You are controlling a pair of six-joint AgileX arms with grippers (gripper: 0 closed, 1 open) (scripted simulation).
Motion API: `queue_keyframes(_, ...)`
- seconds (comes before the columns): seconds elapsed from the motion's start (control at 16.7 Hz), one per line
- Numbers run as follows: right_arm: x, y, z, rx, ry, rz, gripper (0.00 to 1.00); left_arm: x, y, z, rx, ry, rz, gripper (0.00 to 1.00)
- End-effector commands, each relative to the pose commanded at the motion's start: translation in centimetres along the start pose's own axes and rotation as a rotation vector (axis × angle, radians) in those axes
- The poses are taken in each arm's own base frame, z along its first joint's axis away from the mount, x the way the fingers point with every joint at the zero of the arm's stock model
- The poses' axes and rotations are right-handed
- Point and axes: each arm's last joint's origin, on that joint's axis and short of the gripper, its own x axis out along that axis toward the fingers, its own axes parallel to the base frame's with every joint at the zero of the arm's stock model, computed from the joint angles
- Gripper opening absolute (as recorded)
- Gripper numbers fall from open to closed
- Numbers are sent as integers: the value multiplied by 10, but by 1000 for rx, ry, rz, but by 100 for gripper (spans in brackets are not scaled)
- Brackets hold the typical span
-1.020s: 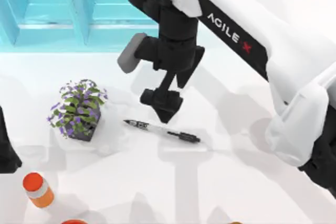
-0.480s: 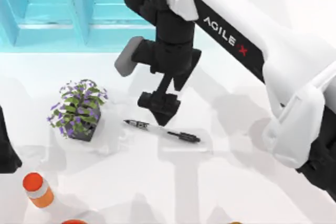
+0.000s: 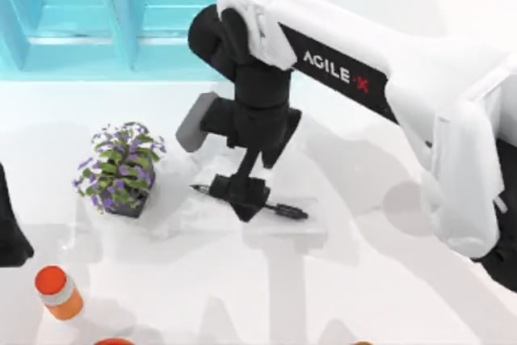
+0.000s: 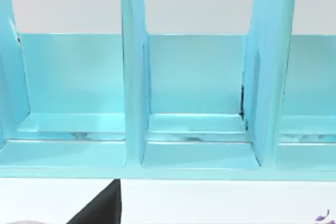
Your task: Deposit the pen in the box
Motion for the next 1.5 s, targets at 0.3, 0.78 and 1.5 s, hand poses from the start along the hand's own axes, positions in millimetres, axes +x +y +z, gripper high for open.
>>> queue_keyframes(0.3, 38, 4, -6, 0, -1, -1, 100, 0, 0, 0, 0, 0, 0, 100)
queue_keyframes(0.78, 44, 5, -7, 0, -4, -2, 85, 0, 0, 0, 0, 0, 0, 100)
queue_keyframes(1.5, 44, 5, -7, 0, -4, -2, 0, 0, 0, 0, 0, 0, 0, 100)
